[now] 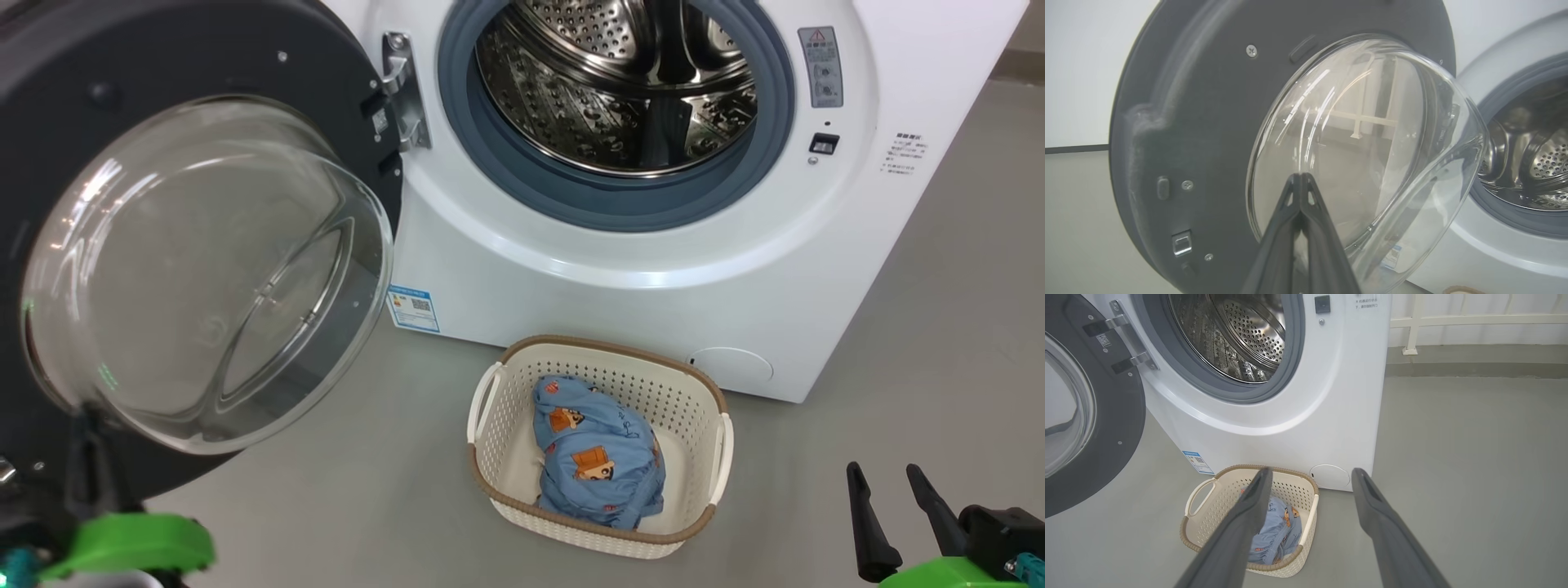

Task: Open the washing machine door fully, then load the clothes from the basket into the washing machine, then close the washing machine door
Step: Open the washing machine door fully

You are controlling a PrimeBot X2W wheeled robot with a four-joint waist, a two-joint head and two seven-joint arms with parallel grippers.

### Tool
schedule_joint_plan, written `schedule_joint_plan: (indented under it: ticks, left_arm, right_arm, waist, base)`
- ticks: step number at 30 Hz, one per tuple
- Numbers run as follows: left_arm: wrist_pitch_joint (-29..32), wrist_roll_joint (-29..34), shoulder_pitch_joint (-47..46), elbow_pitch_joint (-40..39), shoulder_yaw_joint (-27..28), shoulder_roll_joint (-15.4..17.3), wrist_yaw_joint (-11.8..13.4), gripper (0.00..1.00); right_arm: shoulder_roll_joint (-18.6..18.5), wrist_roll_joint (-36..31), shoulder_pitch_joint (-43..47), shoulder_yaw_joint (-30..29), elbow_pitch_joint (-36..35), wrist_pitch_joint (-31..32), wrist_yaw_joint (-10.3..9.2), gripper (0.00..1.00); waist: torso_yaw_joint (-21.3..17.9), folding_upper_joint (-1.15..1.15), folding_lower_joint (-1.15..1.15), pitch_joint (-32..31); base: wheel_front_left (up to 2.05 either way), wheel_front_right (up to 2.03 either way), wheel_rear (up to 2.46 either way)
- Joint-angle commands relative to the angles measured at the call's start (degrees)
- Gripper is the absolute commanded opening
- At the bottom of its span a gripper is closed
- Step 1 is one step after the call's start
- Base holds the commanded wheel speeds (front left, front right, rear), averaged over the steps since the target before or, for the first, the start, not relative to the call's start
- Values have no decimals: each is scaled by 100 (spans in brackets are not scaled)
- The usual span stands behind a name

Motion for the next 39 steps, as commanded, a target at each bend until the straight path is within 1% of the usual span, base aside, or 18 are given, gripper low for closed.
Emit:
schedule_joint_plan:
  ticks: [1,7,10,11,14,19,20,21,22,23,24,27,28,29,30,31,39]
  left_arm:
    - [-61,105,-24,-302,95,105,-35,0]
    - [17,206,290,-750,-518,-164,-319,0]
    - [33,247,335,-827,-767,-281,-413,0]
    - [33,247,335,-827,-767,-281,-413,0]
    - [39,283,340,-766,-971,-362,-506,0]
    - [27,300,337,-570,-1121,-441,-571,0]
    - [24,299,337,-532,-1140,-451,-582,5]
    - [21,299,335,-496,-1151,-458,-585,15]
    - [18,303,332,-460,-1157,-460,-583,29]
    - [16,300,331,-426,-1157,-460,-582,37]
    - [13,295,329,-396,-1152,-457,-583,38]
    - [8,285,348,-299,-1146,-452,-566,47]
    - [7,274,359,-270,-1135,-450,-557,55]
    - [4,271,368,-240,-1120,-437,-550,71]
    - [1,273,374,-213,-1108,-424,-540,91]
    - [-2,269,377,-185,-1102,-418,-539,100]
    - [-13,217,406,3,-1056,-368,-532,100]
  right_arm:
    - [-82,-133,-61,123,-184,2,25,100]
    - [-82,-195,-15,161,-330,70,25,100]
    - [-82,-242,-3,186,-427,109,25,100]
    - [-82,-242,-3,186,-427,109,25,100]
    - [-82,-295,5,199,-535,131,25,100]
    - [-82,-389,26,265,-715,161,25,100]
    - [-82,-410,32,274,-750,169,25,100]
    - [-82,-419,38,290,-785,183,25,100]
    - [-82,-433,44,307,-825,197,25,100]
    - [-82,-457,49,325,-864,214,25,100]
    - [-82,-471,47,342,-897,225,25,100]
    - [-82,-534,35,392,-969,267,25,100]
    - [-82,-550,36,405,-989,280,25,100]
    - [-82,-572,41,414,-1010,293,25,100]
    - [-82,-587,49,416,-1029,305,25,100]
    - [-82,-595,61,414,-1048,313,25,100]
    - [-82,-591,137,416,-1100,351,25,100]
  waist:
    - [5,0,0,-40]
    - [-149,0,0,-128]
    - [-303,0,0,-133]
    - [-303,0,0,-133]
    - [-502,0,0,-143]
    - [-915,0,0,-191]
    - [-1000,0,0,-200]
    - [-1085,0,0,-210]
    - [-1166,0,0,-218]
    - [-1245,0,0,-222]
    - [-1324,0,0,-223]
    - [-1538,0,0,-240]
    - [-1596,0,0,-248]
    - [-1649,0,0,-255]
    - [-1690,0,0,-263]
    - [-1717,0,0,-271]
    - [-1797,0,0,-361]
  base:
    - [0,0,0]
    - [0,0,0]
    - [0,0,0]
    - [0,0,0]
    - [0,0,0]
    - [0,0,0]
    - [0,0,0]
    - [0,0,0]
    - [0,0,0]
    - [0,0,0]
    - [0,0,0]
    - [0,0,0]
    - [0,0,0]
    - [0,0,0]
    - [0,0,0]
    - [0,0,0]
    - [0,0,0]
